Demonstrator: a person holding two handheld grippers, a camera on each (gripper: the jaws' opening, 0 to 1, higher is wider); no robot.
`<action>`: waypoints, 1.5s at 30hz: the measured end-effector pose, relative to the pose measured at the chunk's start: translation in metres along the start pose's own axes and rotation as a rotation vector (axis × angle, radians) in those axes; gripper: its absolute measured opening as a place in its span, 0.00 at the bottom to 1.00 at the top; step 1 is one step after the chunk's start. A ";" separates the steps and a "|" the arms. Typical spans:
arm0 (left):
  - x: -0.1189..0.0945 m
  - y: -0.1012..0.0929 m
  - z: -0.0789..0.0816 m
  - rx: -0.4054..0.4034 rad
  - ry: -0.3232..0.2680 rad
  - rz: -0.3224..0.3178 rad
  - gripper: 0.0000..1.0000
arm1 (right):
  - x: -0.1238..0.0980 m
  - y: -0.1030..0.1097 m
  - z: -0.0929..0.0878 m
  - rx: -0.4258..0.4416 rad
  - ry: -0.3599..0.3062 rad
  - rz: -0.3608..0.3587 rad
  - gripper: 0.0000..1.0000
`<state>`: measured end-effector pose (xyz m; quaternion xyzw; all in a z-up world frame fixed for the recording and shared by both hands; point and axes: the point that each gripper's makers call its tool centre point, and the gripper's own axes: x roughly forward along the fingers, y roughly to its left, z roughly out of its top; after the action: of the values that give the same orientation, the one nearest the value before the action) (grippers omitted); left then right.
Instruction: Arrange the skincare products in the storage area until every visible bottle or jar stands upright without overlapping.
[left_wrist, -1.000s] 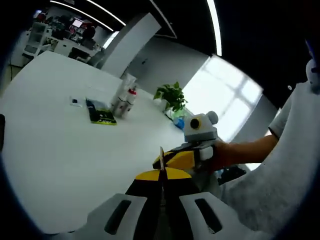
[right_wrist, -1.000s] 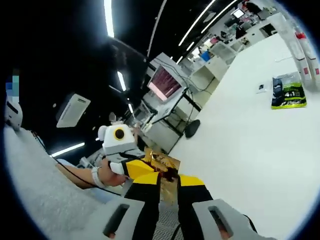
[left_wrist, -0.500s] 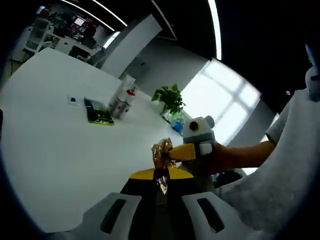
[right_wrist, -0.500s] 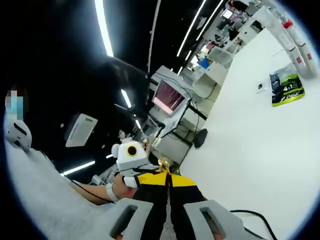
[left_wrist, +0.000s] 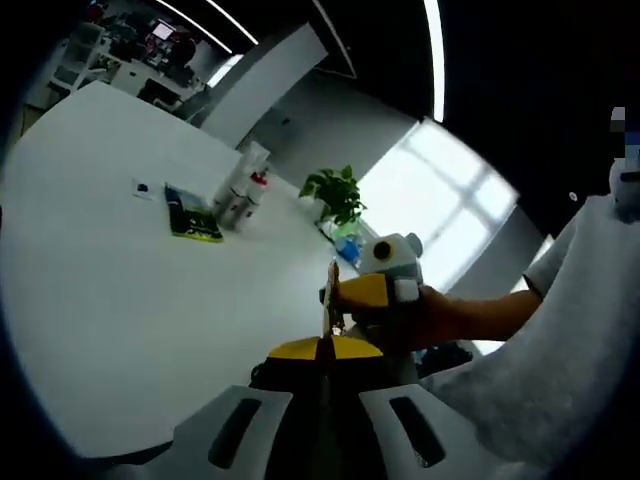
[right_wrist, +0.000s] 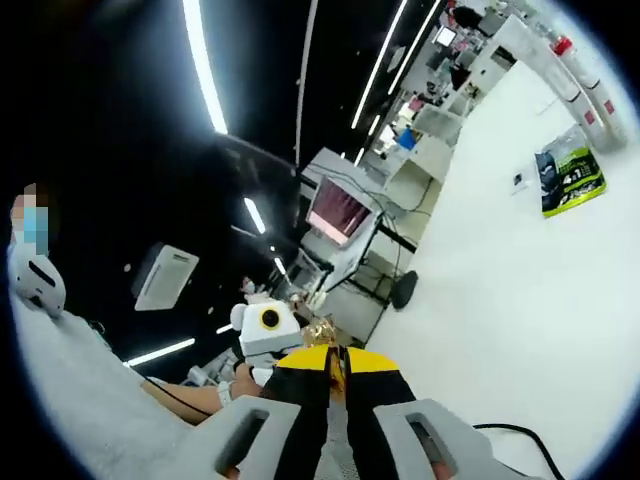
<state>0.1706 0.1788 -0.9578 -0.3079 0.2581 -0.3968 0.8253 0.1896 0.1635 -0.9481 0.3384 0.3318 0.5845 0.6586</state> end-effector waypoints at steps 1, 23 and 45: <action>0.000 0.000 0.001 -0.004 -0.007 0.001 0.00 | 0.000 0.000 -0.002 0.001 0.010 -0.001 0.06; -0.004 -0.001 0.015 -0.035 -0.079 -0.022 0.00 | -0.001 0.005 -0.021 0.007 0.102 0.011 0.00; -0.001 -0.012 -0.006 -0.054 0.042 -0.077 0.00 | 0.010 0.012 -0.004 -0.069 0.023 0.014 0.06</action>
<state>0.1600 0.1714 -0.9532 -0.3315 0.2739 -0.4277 0.7951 0.1806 0.1748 -0.9410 0.3108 0.3166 0.6042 0.6618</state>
